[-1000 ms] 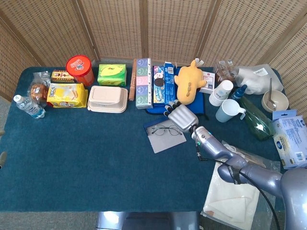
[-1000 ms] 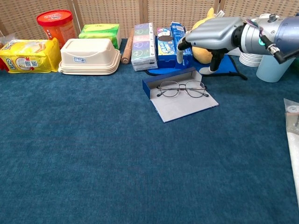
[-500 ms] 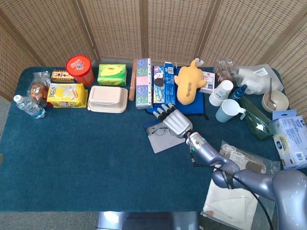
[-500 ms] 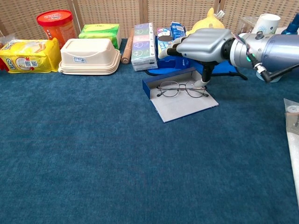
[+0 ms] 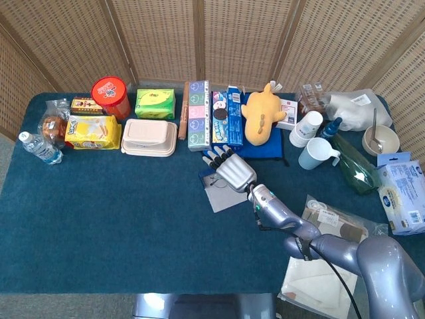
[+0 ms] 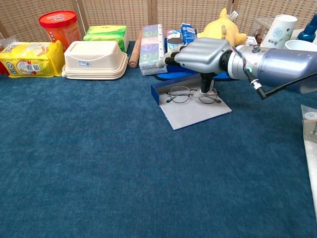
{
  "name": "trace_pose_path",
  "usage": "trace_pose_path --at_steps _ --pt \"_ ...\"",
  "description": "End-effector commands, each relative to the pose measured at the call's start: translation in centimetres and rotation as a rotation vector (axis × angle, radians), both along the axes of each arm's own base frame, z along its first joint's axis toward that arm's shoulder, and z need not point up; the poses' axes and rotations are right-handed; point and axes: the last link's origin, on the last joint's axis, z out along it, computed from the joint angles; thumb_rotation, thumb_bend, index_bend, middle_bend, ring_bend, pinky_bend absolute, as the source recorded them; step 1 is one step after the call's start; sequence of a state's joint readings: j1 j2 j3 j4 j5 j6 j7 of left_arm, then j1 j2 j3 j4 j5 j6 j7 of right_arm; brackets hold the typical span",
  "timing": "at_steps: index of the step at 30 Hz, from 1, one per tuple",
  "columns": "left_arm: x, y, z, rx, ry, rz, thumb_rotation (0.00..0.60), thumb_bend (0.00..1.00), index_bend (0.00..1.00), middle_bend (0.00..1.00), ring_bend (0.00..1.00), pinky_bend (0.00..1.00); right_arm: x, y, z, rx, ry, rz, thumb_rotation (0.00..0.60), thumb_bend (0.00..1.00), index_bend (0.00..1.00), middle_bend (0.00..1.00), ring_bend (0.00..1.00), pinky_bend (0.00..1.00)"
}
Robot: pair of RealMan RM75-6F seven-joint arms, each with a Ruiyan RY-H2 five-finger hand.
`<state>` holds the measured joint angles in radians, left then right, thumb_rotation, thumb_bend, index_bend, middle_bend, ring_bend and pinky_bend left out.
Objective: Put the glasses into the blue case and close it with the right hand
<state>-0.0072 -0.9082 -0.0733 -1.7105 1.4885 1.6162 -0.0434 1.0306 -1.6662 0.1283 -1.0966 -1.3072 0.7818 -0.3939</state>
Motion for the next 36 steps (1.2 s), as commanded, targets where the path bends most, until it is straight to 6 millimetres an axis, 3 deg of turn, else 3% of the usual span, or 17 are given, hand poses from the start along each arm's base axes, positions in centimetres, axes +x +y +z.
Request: trace_pose_path --at_steps 1,20,36 --pt "0.0 -0.1 0.0 0.0 0.0 0.001 0.6 0.36 0.24 0.2 0.18 0.19 0.1 -0.1 -0.3 0.004 0.001 0.005 0.6 0.21 0.0 0.07 0.04 0.15" --pt "-0.4 -0.3 0.1 0.006 0.005 0.009 0.6 0.36 0.24 0.2 0.18 0.21 0.2 -1.1 -1.7 0.023 0.01 0.005 0.6 0.21 0.0 0.07 0.04 0.15" --pt "-0.8 -0.5 0.2 0.015 -0.001 0.013 0.6 0.36 0.24 0.2 0.18 0.21 2.9 -1.4 -2.8 0.028 -0.007 0.041 0.6 0.21 0.0 0.07 0.04 0.15"
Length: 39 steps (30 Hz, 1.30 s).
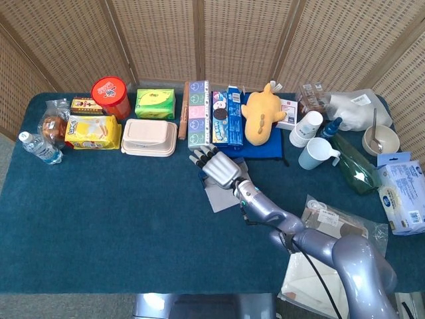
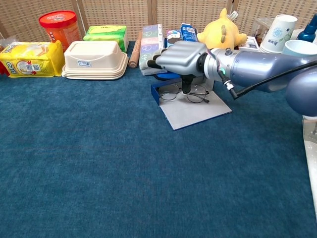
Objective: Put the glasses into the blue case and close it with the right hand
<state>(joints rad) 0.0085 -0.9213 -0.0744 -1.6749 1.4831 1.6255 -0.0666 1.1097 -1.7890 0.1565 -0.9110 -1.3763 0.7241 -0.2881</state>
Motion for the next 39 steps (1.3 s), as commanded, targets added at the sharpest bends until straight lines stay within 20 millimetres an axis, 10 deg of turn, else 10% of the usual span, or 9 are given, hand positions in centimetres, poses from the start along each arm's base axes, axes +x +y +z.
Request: trace_pose_path --at_steps 1,39 --pt "0.0 -0.1 0.1 0.002 0.0 -0.001 0.6 0.36 0.24 0.2 0.18 0.21 0.3 0.1 0.1 0.002 -0.002 0.004 0.6 0.21 0.0 0.07 0.04 0.15" --pt "0.1 -0.4 0.4 0.02 -0.003 -0.015 0.6 0.36 0.24 0.2 0.17 0.21 -3.0 -0.5 1.9 -0.052 0.018 -0.006 0.6 0.21 0.0 0.07 0.04 0.14"
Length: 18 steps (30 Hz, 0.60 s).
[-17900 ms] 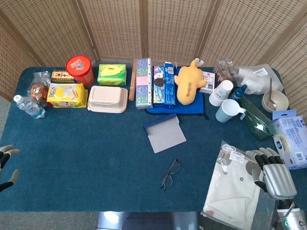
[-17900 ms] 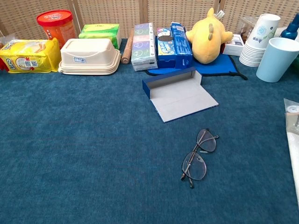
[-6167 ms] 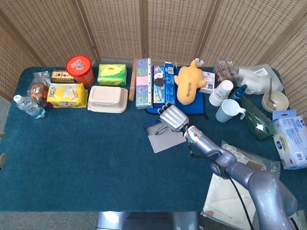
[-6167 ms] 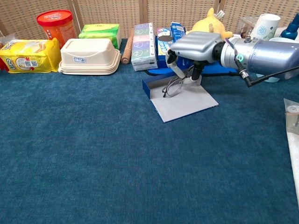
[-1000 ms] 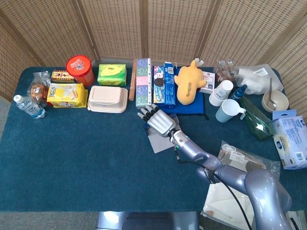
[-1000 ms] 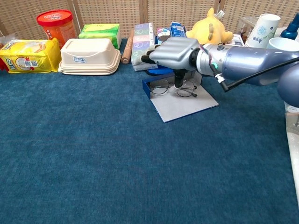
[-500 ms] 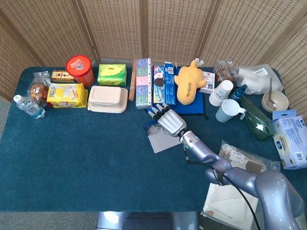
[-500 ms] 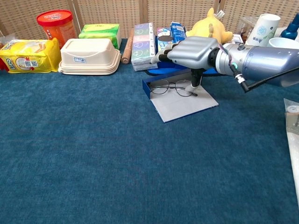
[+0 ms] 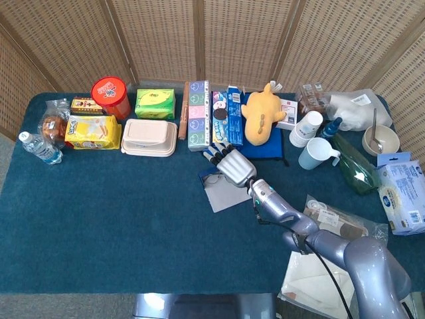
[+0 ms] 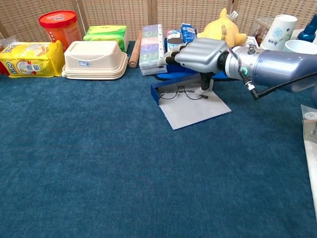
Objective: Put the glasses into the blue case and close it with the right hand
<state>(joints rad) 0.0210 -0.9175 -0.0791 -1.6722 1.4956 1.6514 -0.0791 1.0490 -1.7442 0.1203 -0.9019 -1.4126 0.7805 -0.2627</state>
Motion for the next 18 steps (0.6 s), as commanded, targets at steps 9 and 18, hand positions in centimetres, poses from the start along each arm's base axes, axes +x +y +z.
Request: trace_pose_path --at_steps 9,18 --pt "-0.2 -0.2 0.1 0.007 0.003 0.006 0.6 0.36 0.24 0.2 0.17 0.21 1.2 -1.0 -0.2 -0.006 0.005 0.012 0.6 0.21 0.0 0.07 0.04 0.14" --pt "-0.2 0.1 -0.3 -0.004 -0.005 -0.004 0.6 0.36 0.24 0.2 0.17 0.21 2.1 -0.4 1.0 0.029 -0.033 0.008 0.6 0.21 0.0 0.08 0.04 0.14"
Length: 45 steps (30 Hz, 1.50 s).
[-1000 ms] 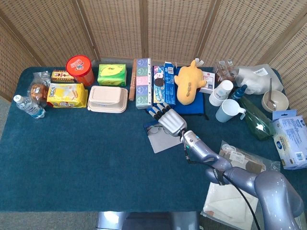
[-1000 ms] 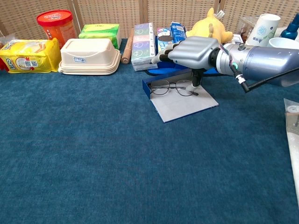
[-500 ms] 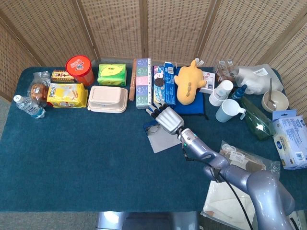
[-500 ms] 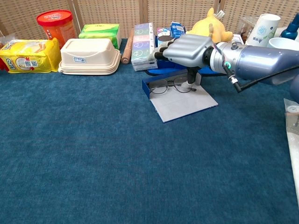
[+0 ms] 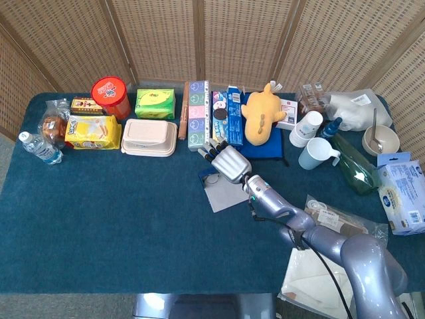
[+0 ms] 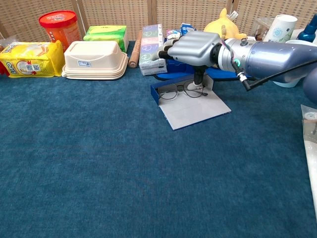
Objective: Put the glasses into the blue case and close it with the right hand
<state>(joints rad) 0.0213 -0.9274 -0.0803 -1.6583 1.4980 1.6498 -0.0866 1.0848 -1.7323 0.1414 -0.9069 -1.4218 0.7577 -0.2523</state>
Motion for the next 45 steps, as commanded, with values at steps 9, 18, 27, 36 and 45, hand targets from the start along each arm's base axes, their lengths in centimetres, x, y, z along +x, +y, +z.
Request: trace_pose_path --at_steps 9,18,27,36,45 --pt "0.0 0.2 -1.1 -0.027 -0.019 -0.013 0.6 0.36 0.24 0.2 0.17 0.21 2.6 2.0 1.9 0.225 -0.128 -0.181 0.6 0.34 0.15 0.22 0.12 0.17" --pt "-0.2 0.0 -1.3 -0.038 -0.017 -0.006 0.6 0.36 0.24 0.2 0.17 0.21 2.5 1.4 2.3 0.251 -0.086 -0.253 0.6 0.33 0.15 0.22 0.12 0.17" --pt "-0.3 0.2 -1.8 -0.053 -0.02 -0.004 0.6 0.36 0.23 0.2 0.17 0.21 1.7 0.4 2.2 0.258 -0.021 -0.317 0.537 0.34 0.15 0.22 0.14 0.17" --pt "-0.3 0.8 -2.1 -0.065 -0.026 -0.013 0.6 0.36 0.23 0.2 0.17 0.21 0.8 0.8 2.9 0.258 0.047 -0.367 0.438 0.34 0.15 0.23 0.17 0.18" --pt "0.0 1.4 -2.6 -0.085 -0.039 -0.034 0.6 0.36 0.23 0.2 0.17 0.21 -0.5 2.2 4.4 0.252 0.088 -0.437 0.379 0.34 0.14 0.23 0.19 0.21"
